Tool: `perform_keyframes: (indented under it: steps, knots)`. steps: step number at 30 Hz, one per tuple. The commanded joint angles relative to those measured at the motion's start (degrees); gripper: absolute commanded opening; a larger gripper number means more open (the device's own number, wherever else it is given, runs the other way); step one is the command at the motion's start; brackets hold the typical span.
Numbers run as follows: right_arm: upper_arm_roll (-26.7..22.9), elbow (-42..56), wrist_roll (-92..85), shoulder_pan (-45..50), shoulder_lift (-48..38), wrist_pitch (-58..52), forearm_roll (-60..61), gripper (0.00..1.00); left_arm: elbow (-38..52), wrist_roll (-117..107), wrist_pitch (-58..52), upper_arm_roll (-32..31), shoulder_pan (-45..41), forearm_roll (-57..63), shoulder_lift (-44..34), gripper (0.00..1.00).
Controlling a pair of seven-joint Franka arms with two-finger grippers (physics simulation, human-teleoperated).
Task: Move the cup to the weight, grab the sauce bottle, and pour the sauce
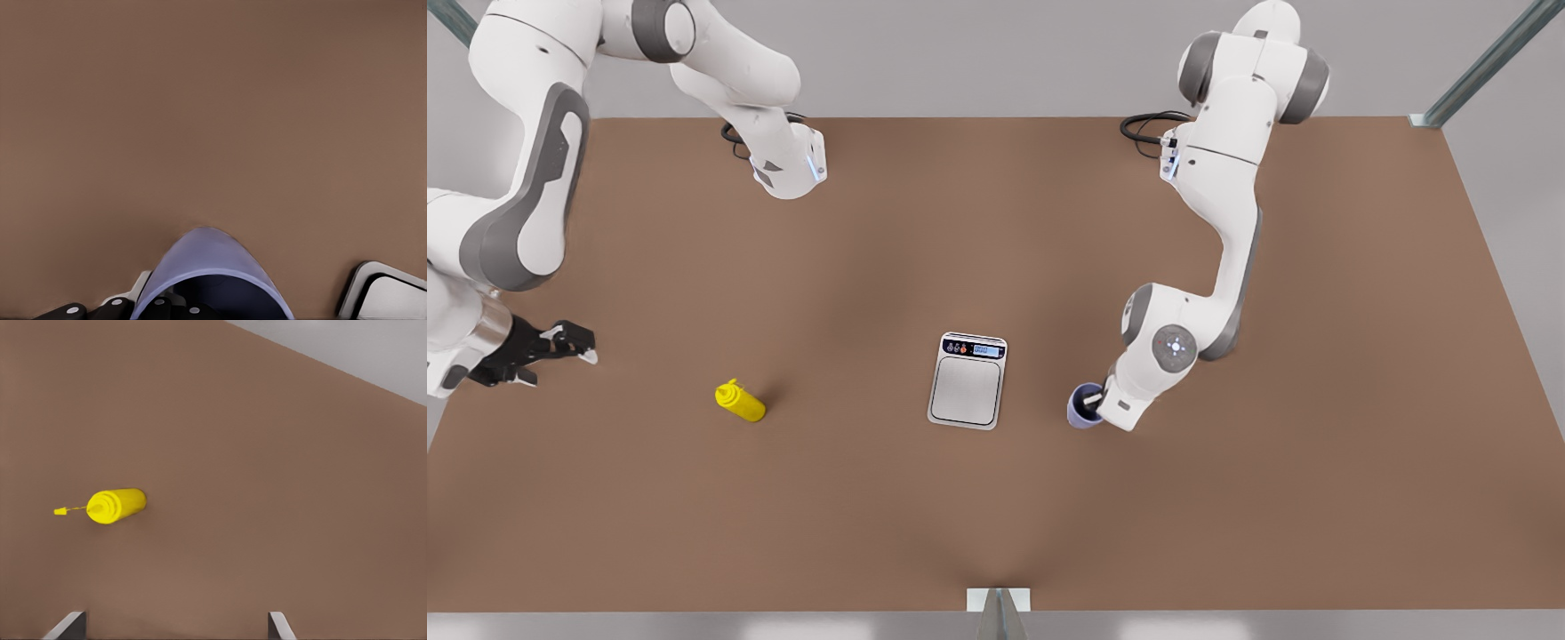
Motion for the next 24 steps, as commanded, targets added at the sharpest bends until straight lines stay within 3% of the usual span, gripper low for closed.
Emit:
perform_keyframes:
  steps: [1, 3, 5, 8, 12, 19, 24]
  knots:
    - [0.0, -1.9, -6.1, -1.5, 0.1, 1.6, 2.9, 1.0, 0.6, -0.9, -0.1, 0.0, -0.4, -3.0, 0.3, 0.21]
    - [-0.1, -9.2, -22.0, -6.1, 0.2, 4.8, 16.9, 1.0, 1.8, -3.4, -0.2, -0.1, -1.5, -2.9, 1.1, 0.21]
    - [-0.1, -10.1, -41.4, -9.6, 5.3, 4.1, 30.4, 1.0, 2.7, -6.4, -0.1, 0.0, -2.9, -2.7, 1.9, 0.21]
    - [0.0, -11.8, -58.5, -13.4, 12.0, -0.6, 41.2, 1.0, 4.5, -10.3, 0.0, -0.1, -5.1, -2.7, 2.9, 0.21]
    - [0.1, -12.1, -68.5, -16.4, 20.4, -9.0, 48.2, 1.0, 7.3, -15.3, -0.2, 0.0, -7.9, -2.5, 5.0, 0.21]
    - [1.7, -12.1, -83.3, -13.5, 28.4, -8.1, 55.7, 1.0, 9.5, -20.4, -0.3, -0.1, -10.6, -2.6, 5.1, 0.21]
    - [2.9, -11.7, -85.8, -12.9, 30.8, -8.0, 58.0, 1.0, 15.0, -26.6, -0.3, -0.1, -14.2, -2.3, 9.3, 0.21]
